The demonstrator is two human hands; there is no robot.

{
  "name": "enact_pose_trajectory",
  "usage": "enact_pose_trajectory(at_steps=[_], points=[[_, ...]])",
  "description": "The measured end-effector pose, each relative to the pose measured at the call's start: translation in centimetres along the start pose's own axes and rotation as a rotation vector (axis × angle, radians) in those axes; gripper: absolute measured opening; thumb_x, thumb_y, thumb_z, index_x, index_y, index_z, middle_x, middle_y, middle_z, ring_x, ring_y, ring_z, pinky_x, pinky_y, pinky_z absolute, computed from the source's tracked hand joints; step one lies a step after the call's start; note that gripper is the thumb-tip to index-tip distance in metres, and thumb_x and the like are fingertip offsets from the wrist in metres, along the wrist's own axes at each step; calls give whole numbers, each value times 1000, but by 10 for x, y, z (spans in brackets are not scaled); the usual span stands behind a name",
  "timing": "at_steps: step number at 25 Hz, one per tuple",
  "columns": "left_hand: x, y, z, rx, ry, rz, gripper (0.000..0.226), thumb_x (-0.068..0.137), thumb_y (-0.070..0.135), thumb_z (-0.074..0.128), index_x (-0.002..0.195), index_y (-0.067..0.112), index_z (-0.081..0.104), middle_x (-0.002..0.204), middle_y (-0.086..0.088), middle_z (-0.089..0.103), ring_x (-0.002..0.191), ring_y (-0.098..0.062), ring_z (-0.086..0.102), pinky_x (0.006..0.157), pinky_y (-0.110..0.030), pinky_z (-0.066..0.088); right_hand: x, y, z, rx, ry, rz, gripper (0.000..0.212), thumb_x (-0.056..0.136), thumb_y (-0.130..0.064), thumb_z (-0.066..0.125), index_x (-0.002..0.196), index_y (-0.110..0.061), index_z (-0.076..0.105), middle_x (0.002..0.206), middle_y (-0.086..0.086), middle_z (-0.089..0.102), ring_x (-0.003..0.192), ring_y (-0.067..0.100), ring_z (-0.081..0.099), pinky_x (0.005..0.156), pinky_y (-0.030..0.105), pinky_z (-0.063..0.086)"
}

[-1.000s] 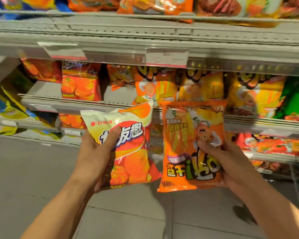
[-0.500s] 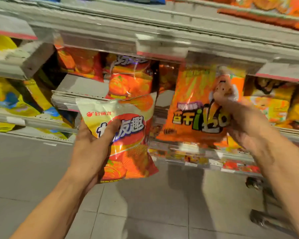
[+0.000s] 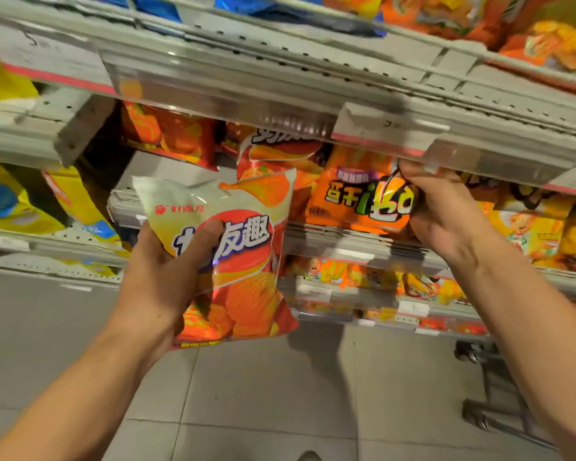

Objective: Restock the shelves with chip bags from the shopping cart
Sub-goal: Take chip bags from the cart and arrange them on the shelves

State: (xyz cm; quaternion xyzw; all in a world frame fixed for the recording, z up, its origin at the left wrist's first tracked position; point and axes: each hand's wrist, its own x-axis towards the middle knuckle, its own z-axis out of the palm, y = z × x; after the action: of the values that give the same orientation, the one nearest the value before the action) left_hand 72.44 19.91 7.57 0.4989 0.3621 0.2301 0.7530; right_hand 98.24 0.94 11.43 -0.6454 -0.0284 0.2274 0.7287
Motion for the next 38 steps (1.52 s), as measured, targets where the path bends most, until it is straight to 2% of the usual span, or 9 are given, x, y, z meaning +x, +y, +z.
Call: enact_pose_trajectory(at_steps=[3,7,11,14,17,20,25,35,38], points=[[4,-2,6,31,2,-4,38,88,29,75,122,17,63,101,-8,79,86,-30,78,66,-47,62,7,4,-5,16,31,0,34,94,2,60,128,-3,61,119,17,70,108,30,70,91,51,57],[3,-5,10,64,-14,-16,45,88,35,74,129,20,61,109,-7,78,95,-33,76,81,-60,58,11,0,-13,-4,110,-32,22,86,0,71,107,-5,71,91,8,79,82,21,77,69,40,63],[0,-7,21,110,48,-61,52,82,41,78,127,23,59,104,-4,79,89,-31,78,75,-61,59,16,4,-15,28,133,-3,50,84,-3,77,130,1,60,117,21,72,106,37,72,89,56,58],[-3,-10,32,96,56,-45,47,85,36,76,126,21,60,99,-2,80,84,-26,78,63,-49,62,23,3,-18,-59,86,-68,14,85,-3,76,97,-8,75,99,11,77,95,26,75,95,56,56],[-5,-16,36,102,53,-50,49,84,36,77,127,21,59,100,-2,80,85,-26,78,63,-47,62,27,2,-25,-101,19,-107,19,83,-8,79,70,-21,81,81,-1,79,81,16,76,83,45,62],[-7,-22,41,118,49,-46,51,84,37,76,129,21,59,102,-1,79,86,-24,78,62,-41,62,31,10,-29,-185,-32,-151,11,91,-2,70,88,-13,71,85,2,76,84,18,72,83,40,59],[-6,-21,51,121,70,-23,45,86,33,74,127,21,61,101,1,79,85,-20,78,59,-31,61,34,9,-24,-220,-49,-81,16,93,2,65,95,-14,67,97,6,71,99,24,69,103,51,52],[-5,-18,55,122,66,-63,66,73,44,76,133,23,55,100,1,79,82,-22,78,53,-36,60,24,6,-18,-245,-29,-81,14,96,-1,63,92,-15,66,95,6,71,96,21,69,97,46,56],[-6,-18,53,130,45,-64,62,74,44,75,130,23,57,98,2,80,80,-21,78,53,-35,60,15,-3,-19,-80,39,-101,7,94,0,65,98,-5,68,93,13,72,82,23,73,77,43,61]])
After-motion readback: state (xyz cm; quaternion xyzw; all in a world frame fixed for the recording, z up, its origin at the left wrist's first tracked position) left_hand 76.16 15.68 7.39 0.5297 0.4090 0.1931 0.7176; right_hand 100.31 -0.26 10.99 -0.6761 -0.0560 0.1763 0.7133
